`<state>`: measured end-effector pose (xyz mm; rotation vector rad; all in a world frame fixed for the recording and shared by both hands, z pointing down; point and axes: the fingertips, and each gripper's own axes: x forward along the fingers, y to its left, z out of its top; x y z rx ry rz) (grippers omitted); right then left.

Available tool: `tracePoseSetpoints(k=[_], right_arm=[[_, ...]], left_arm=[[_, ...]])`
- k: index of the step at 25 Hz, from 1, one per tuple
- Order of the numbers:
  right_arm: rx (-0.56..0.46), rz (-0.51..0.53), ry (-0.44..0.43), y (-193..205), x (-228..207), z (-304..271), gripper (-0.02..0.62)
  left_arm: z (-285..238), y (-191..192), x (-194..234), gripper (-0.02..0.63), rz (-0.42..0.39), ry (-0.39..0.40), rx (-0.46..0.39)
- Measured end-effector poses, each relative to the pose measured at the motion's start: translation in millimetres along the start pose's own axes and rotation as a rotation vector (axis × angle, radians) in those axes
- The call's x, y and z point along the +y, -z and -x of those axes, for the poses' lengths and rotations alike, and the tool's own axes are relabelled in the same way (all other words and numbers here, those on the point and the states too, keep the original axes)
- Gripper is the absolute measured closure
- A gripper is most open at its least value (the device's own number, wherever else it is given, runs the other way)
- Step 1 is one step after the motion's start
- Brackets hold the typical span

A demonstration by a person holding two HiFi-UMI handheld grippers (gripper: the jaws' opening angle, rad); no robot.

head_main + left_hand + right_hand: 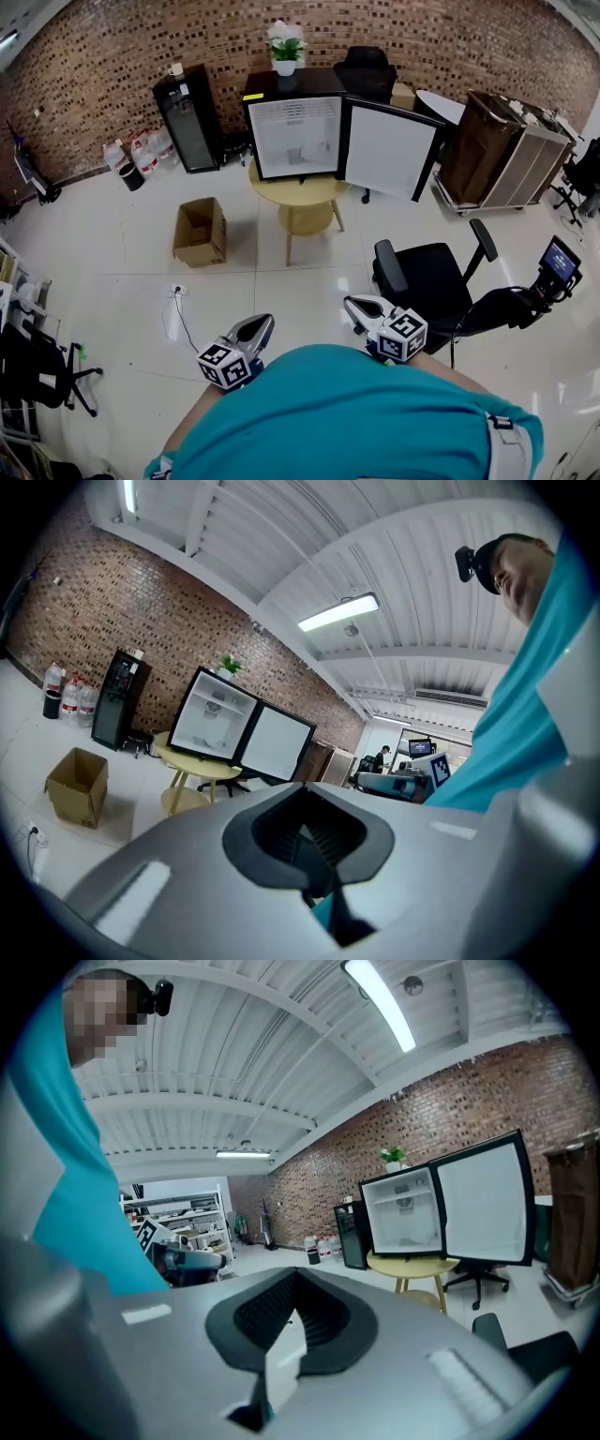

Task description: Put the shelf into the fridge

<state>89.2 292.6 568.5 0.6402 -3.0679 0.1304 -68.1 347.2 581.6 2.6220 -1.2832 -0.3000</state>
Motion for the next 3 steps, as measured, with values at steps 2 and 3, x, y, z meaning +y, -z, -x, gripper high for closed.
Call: tracePoseSetpoints(k=[2, 3], right_arm=[[-0.002, 0.003, -0.003, -1.7, -1.4, -1.6, 0.595], [-0.004, 0.005, -0.004, -2.6, -2.1, -2.4, 0.595]], left_arm=[[-0.9, -0.8, 2.1, 0.604, 0.001, -0.002, -0.001], [-1.3, -1.2, 3.2, 0.604, 0.001, -0.003, -0.001]])
